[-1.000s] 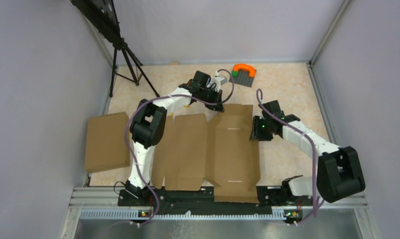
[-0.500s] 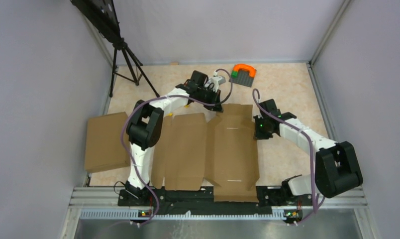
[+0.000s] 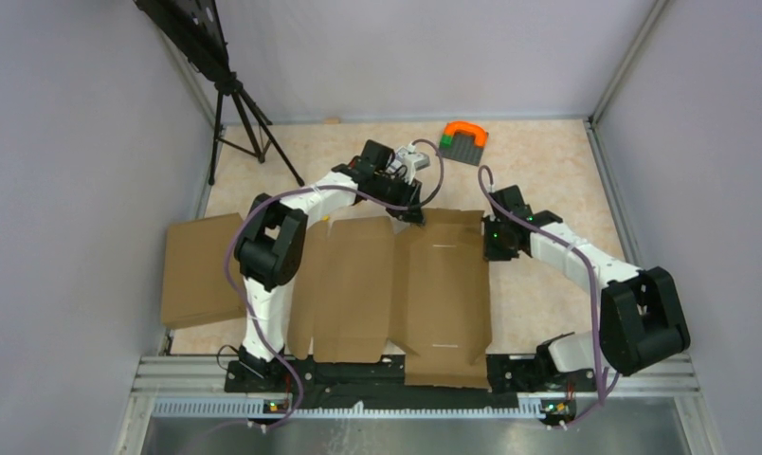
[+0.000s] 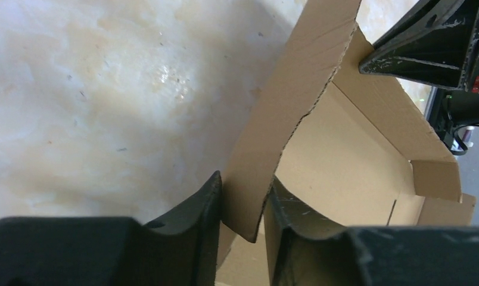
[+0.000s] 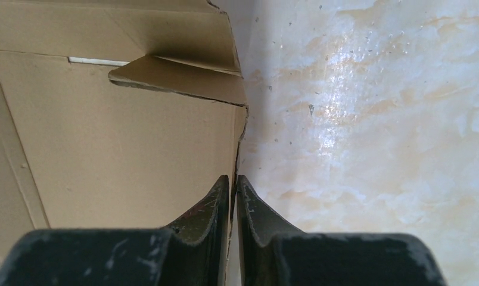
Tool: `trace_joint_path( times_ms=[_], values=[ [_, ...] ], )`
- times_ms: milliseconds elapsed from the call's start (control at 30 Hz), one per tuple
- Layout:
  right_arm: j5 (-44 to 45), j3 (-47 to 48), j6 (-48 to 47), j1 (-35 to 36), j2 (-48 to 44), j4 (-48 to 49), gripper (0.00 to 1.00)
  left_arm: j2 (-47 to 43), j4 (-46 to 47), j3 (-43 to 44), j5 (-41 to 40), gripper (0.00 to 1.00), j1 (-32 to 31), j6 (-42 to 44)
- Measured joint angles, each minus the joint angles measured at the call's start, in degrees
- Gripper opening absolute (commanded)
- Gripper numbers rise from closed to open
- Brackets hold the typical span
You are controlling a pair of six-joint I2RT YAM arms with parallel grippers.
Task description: Fold the paper box
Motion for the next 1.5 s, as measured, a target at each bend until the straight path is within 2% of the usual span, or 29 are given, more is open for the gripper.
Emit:
trace_joint_path(
  times_ms=[300,600,733,1000,1367,1433,1500],
  values=[
    [1.18,0.00,0.68,0.70,0.70,0.24,0.03,-1.66,-2.19,-2.16,0.17,0.53,-0.66,0.35],
    [1.70,-0.02,1.97,1.36,0.70,1.66,0.02,-3.72,-2.51,-2.58,0.83,0.58,-0.70,0.22],
    [1.81,-0.46,2.45,1.38,0.37,3.10,0.02,-4.13,-2.43,-2.91,1.31,0.64,-0.87,-0.04],
    [1.86,-2.10,3.06,1.38,-0.68,5.07,0.02,-4.63,-1.99,-4.42,1.97,0.66,-1.05,-0.79],
    [1.70,-3.54,3.58,1.38,-1.46,6.64,0.07,-4.66,-1.14,-5.46,3.21,0.78,-1.46,-1.29],
    [1.60,-3.54,3.61,1.38,-1.55,6.73,0.08,-4.66,-1.14,-5.46,3.23,0.85,-1.46,-1.29],
    [1.57,-3.54,3.61,1.38,-1.55,6.73,0.07,-4.66,-1.11,-5.46,3.69,0.86,-1.46,-1.33]
  ],
)
